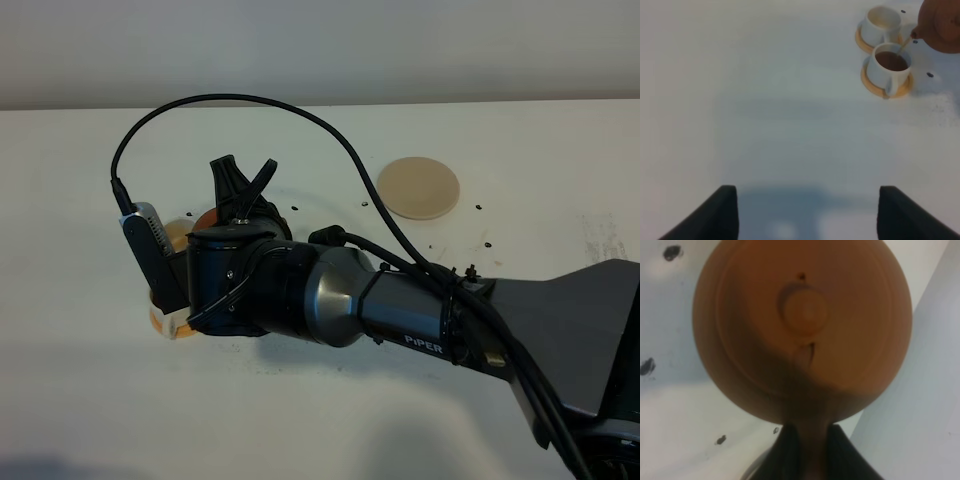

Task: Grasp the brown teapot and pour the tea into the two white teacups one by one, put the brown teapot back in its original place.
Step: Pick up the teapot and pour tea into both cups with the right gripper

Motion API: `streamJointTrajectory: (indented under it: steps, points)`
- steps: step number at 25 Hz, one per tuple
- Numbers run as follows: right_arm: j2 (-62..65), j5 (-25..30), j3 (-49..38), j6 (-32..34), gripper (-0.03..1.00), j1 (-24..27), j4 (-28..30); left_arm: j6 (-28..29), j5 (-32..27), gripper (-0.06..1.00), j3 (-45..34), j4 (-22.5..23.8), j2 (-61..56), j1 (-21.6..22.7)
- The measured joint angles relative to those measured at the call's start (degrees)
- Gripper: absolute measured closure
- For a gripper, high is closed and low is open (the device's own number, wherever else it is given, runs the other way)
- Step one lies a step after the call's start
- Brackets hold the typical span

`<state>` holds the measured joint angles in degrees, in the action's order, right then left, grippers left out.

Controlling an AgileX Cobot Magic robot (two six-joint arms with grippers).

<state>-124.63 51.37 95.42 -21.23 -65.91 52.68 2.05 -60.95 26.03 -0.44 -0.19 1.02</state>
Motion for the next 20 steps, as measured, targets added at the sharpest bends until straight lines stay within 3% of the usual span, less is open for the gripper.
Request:
streamJointTrajectory:
  steps: [20]
  points:
    - [0.00, -0.54, 0.00, -0.93, 0.87, -0.52, 0.76, 0.00, 0.00, 0.38, 0.00, 0.00, 0.00, 0.00]
